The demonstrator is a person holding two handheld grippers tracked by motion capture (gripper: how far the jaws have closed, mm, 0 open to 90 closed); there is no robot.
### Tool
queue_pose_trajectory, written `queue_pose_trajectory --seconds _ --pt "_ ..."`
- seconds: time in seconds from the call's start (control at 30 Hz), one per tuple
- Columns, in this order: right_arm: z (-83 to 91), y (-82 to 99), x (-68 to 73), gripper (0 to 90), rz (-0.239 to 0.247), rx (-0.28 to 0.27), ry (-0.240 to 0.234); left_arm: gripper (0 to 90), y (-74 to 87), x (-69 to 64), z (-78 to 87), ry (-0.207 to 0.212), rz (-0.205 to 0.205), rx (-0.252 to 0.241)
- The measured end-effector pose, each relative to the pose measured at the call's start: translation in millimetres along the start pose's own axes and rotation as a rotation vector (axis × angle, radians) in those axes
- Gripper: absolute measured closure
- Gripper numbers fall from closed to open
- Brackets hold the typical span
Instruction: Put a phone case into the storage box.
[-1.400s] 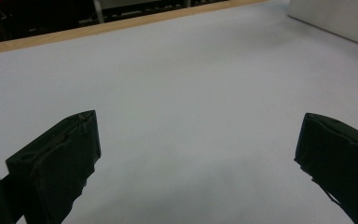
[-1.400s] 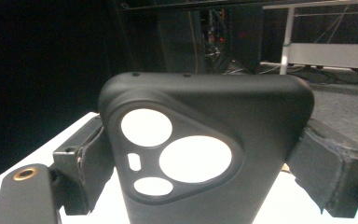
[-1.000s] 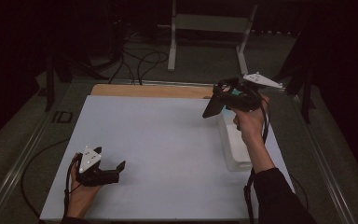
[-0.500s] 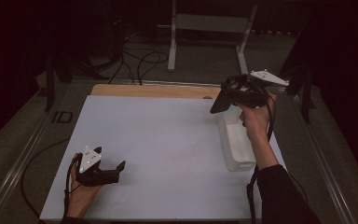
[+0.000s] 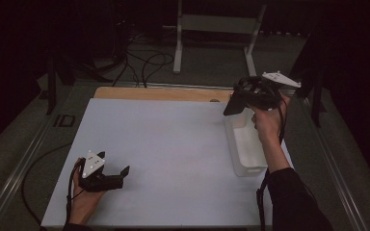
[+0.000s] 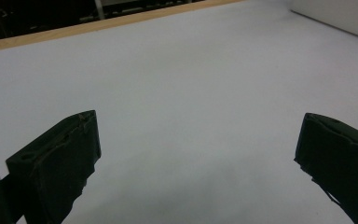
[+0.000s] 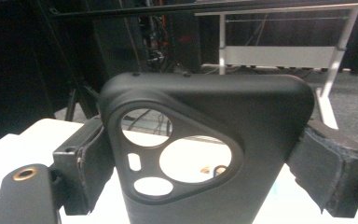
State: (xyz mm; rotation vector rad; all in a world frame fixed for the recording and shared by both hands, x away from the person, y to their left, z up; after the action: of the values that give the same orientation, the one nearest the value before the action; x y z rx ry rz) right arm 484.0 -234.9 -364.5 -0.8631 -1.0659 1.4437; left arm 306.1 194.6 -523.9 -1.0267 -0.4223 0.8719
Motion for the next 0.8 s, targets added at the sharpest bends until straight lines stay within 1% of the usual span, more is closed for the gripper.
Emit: queue_pose_trajectory --seconds 0.13,0.23,0.4,0.57,0.8 --pt "-2.3 0.8 -4.7 14.0 0.01 0.004 0.023 0.6 0.2 0.0 -0.2 0.0 0.0 0.001" --pt "-4.5 1.8 -8.1 14.0 0.005 0.01 0.037 0.6 0.2 0.2 -0.2 -0.002 0.001 0.001" --pt "-7.6 3.6 -12.7 14.0 0.014 0.021 0.061 0.6 0.1 0.1 0.0 -0.002 0.0 0.0" --pt "-8.6 4.0 -14.5 14.0 0.012 0.023 0.069 0.6 0.0 0.3 0.4 -0.003 0.001 -0.002" --pt "-14.2 7.9 -18.9 14.0 0.023 0.04 0.097 0.6 -0.4 0.2 0.9 -0.003 0.003 -0.007"
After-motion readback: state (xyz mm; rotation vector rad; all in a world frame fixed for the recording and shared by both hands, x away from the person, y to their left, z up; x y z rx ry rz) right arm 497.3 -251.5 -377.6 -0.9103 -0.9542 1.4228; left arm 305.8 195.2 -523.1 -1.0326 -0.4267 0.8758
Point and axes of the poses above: each handheld gripper's, and its own axes: z roughly backward along the jaws, y roughly out of its underside, x roughly to its left, the point moved 7 cm from there along -z, roughly forward along the jaws, and after that the axes turned 10 degrees about y, right-handed, at the moved point
